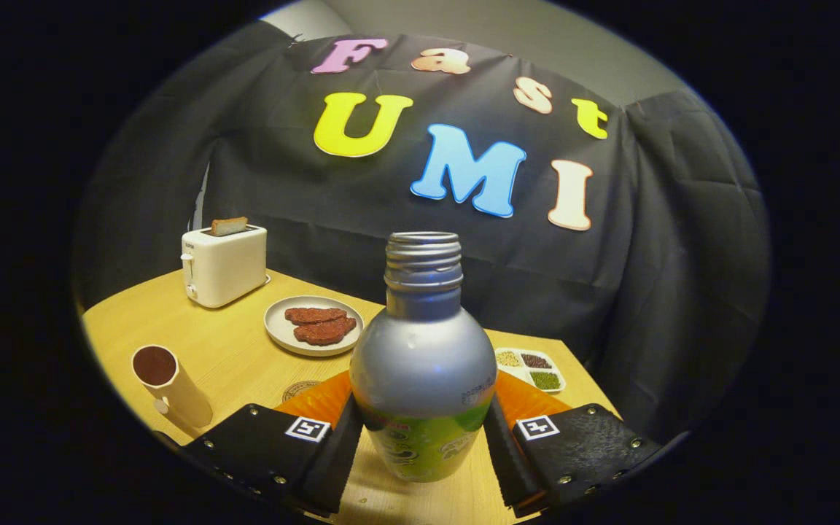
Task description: Take the bottle from table, then pour the juice into the cup, finally place the bottle on the coaster
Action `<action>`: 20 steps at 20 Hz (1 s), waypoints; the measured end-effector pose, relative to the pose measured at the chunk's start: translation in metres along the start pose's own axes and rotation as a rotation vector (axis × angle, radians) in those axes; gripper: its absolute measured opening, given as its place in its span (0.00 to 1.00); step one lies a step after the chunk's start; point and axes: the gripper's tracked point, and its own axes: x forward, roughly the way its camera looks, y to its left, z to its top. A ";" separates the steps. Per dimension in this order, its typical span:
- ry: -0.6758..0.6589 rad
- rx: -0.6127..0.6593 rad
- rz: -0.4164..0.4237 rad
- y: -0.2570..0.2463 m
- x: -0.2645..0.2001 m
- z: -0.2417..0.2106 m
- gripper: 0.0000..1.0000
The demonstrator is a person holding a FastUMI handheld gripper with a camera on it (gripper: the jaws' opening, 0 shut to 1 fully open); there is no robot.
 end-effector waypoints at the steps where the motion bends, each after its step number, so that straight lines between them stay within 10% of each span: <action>1: -0.001 -0.029 0.011 0.006 -0.003 0.006 0.78; 20: 0.085 -0.492 0.154 0.097 -0.007 -0.001 0.79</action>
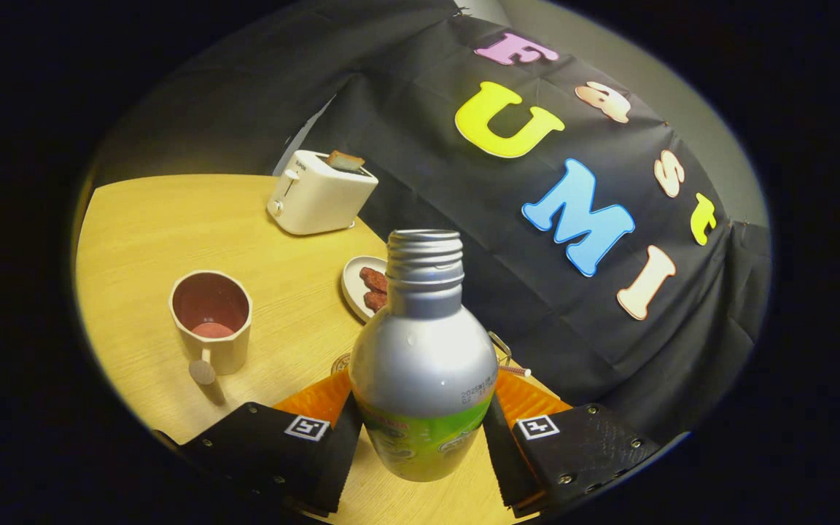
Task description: Take the bottle from table, then pour the juice into the cup, finally place the bottle on the coaster
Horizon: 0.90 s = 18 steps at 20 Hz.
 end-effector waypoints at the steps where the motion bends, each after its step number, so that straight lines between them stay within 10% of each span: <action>1: 0.009 -0.025 0.001 0.005 0.003 -0.001 0.79; 18: 0.050 -0.414 0.046 0.041 0.033 -0.002 0.79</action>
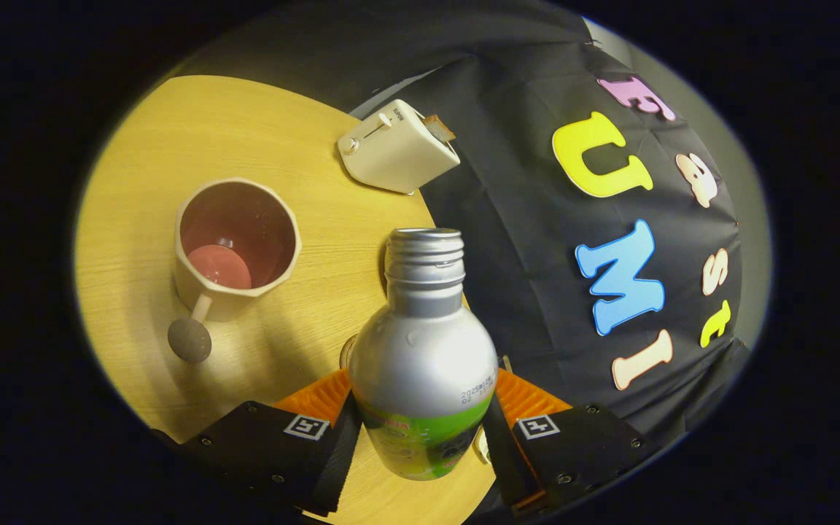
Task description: Take the bottle from table, then pour the juice into the cup, finally place the bottle on the coaster
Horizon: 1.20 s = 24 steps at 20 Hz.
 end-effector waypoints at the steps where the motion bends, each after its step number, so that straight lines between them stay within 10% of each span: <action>1: -0.004 -0.017 0.002 0.001 0.001 0.000 0.79; 24: -0.022 -0.442 -0.001 -0.004 0.016 0.016 0.79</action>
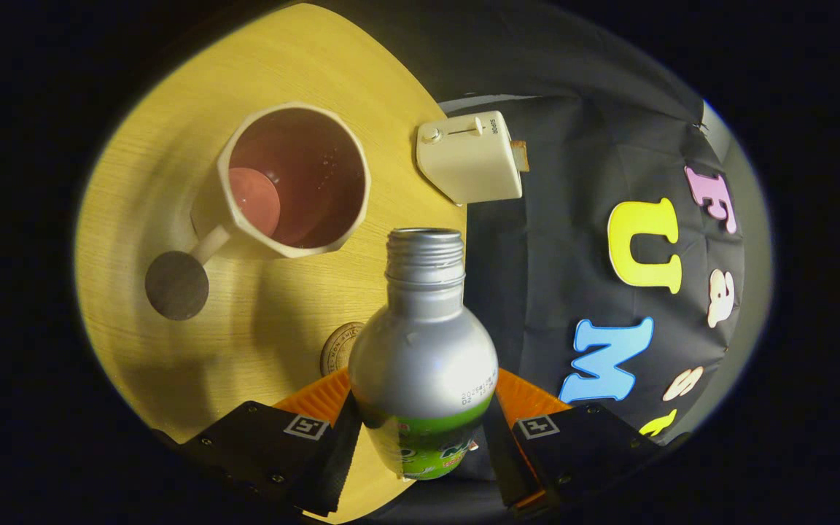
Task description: Take the bottle from table, then pour the juice into the cup, finally place the bottle on the coaster
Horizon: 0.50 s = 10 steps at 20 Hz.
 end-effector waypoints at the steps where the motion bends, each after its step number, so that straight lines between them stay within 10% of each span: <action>1: -0.002 -0.019 -0.004 0.000 0.000 0.001 0.79; 10: -0.031 -0.140 -0.020 -0.003 0.004 0.011 0.79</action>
